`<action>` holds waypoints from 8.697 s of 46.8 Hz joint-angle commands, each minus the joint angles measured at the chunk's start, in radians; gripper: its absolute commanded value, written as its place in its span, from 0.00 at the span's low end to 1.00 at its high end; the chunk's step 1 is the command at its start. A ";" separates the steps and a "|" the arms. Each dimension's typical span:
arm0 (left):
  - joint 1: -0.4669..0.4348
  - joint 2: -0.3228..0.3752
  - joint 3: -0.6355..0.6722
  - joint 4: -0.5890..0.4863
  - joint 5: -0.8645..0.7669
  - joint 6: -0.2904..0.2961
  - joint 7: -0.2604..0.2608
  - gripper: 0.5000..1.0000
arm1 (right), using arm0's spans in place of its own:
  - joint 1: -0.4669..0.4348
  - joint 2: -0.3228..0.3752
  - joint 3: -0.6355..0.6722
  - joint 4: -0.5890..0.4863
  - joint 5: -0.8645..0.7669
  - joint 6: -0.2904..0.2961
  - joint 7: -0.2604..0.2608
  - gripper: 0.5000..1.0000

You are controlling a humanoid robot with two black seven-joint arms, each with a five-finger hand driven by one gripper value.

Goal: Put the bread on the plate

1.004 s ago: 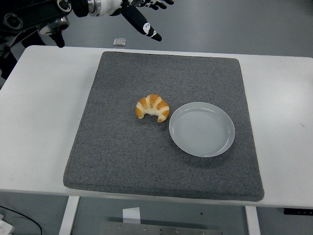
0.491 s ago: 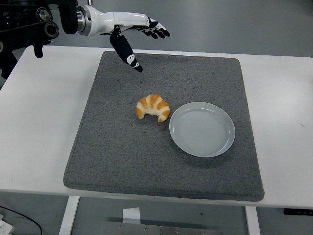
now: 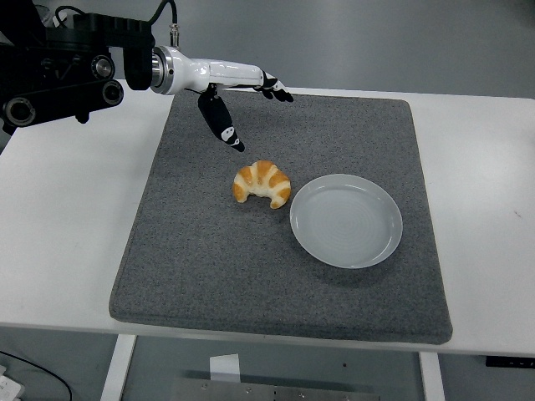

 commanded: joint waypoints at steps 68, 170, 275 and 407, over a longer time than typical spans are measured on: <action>0.167 -0.174 0.132 0.086 0.104 0.227 0.005 0.88 | 0.000 0.000 0.000 0.000 0.000 0.000 0.000 0.86; 0.223 -0.235 0.130 0.183 0.216 0.287 0.028 0.00 | 0.000 0.000 0.000 -0.001 0.000 0.000 0.000 0.86; -0.195 -0.231 -0.023 0.161 0.044 0.120 0.024 0.00 | 0.000 0.000 0.000 0.000 0.000 0.000 0.000 0.86; 0.129 -0.519 0.071 0.269 0.284 0.104 0.009 0.00 | 0.000 0.000 0.000 0.000 0.000 0.000 0.000 0.86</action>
